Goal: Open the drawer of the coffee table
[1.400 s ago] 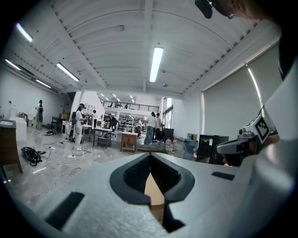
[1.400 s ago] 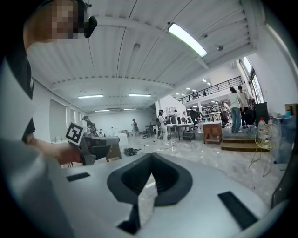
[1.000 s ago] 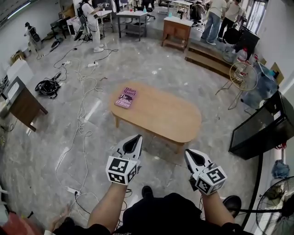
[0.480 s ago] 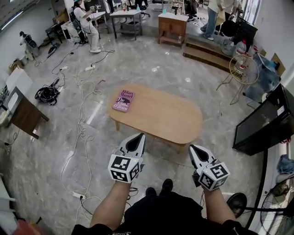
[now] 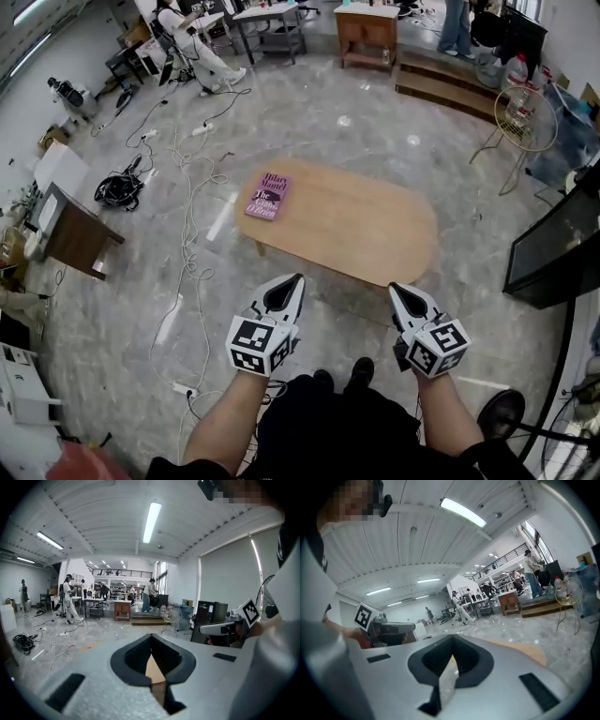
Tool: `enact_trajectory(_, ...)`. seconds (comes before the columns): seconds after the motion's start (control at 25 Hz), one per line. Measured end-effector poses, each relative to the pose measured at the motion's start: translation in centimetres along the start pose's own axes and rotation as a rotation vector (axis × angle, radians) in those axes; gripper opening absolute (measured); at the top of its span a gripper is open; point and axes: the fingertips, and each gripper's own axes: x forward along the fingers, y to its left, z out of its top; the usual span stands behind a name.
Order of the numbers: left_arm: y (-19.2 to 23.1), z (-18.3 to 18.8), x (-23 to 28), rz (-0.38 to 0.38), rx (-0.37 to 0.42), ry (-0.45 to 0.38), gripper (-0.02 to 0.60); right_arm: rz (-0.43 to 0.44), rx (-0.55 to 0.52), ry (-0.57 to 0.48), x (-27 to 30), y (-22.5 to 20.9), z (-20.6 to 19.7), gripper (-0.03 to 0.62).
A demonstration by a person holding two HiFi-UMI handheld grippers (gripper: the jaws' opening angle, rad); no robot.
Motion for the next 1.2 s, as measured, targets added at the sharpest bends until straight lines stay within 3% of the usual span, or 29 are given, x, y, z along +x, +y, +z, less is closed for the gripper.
enact_trajectory(0.2,2.5,-1.9,1.2,0.017,-0.048,0.012,0.009,0.017,0.006,0.055,2.6,0.8,-1.6,0.006)
enact_trajectory(0.36,6.5,-4.0,2.1,-0.003,-0.035,0.034,0.009,-0.015,-0.001,0.075,5.7,1.6,-2.7,0.006)
enact_trajectory(0.64,14.8,-5.7,1.2,-0.147,0.023,0.051,0.009,-0.167,0.014,0.095,12.0,6.4,-4.4,0.006)
enact_trajectory(0.8,18.9,-7.1,0.2,-0.22,0.031,0.07,0.009,-0.202,0.061,0.104,15.6,10.5,-6.2,0.006)
enact_trajectory(0.96,20.3,-8.7,0.6,-0.281,0.011,0.088,0.009,-0.228,0.058,0.135,17.9,12.2,-7.6,0.006)
enact_trajectory(1.2,19.5,-10.8,1.9,-0.331,-0.062,0.133,0.009,-0.308,0.086,0.159,17.0,11.4,-9.6,0.006)
